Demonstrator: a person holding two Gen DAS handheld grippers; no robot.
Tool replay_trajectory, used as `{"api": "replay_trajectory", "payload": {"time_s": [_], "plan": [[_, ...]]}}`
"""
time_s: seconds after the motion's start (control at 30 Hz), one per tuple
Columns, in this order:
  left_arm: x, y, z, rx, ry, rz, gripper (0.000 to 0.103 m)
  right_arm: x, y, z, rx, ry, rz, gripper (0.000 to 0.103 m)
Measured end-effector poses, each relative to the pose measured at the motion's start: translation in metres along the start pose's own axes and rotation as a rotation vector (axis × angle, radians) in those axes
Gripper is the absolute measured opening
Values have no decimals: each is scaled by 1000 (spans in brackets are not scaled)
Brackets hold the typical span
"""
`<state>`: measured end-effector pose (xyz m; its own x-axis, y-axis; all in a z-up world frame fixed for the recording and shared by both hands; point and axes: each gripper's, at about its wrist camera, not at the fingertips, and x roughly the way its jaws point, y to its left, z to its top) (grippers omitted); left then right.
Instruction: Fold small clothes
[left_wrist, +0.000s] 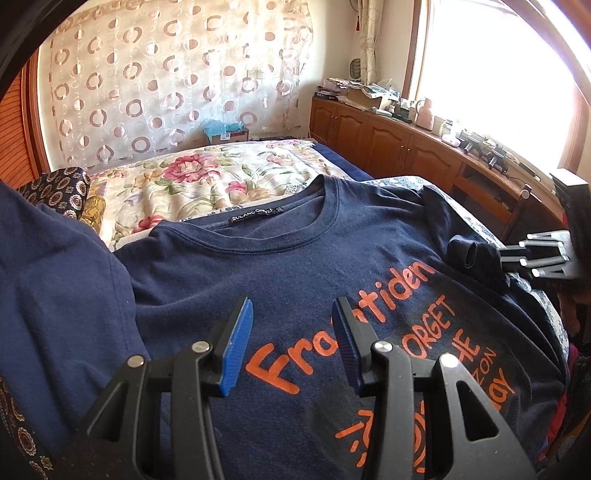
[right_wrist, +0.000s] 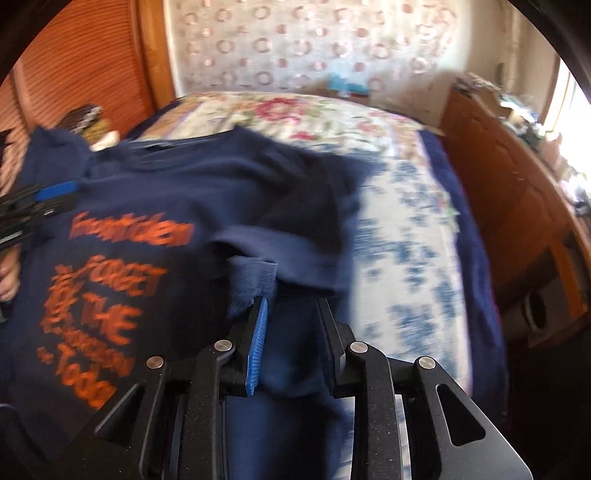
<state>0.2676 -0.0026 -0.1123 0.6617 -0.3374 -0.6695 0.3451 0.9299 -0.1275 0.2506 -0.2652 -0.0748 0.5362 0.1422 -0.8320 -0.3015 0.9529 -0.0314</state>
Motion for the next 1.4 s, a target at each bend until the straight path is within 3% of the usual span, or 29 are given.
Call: {"api": "replay_trajectory", "payload": {"time_s": [0.23,0.4,0.5,0.77,1.07,1.4], "plan": [[0,0,1,2,-2,-1,43,-3,27,-9,-43,16,48,26],[0,0,0,1,-3,0,43,-16,3,0,-11,-44,-47,32],[-1,0,0,1,-6,-1,43,-8,-19,5,35,-38,-96,33],[-3,-1,1,-2,-4,-1,43,22,-36,9,63,21,-78,32],[-4,-1,3,1,0,-1,43,28,-17,24,-38,18,-70,4],[-3,-4,2,9,-2,-2,43,3,-11,41,-64,-96,-114,1]]}}
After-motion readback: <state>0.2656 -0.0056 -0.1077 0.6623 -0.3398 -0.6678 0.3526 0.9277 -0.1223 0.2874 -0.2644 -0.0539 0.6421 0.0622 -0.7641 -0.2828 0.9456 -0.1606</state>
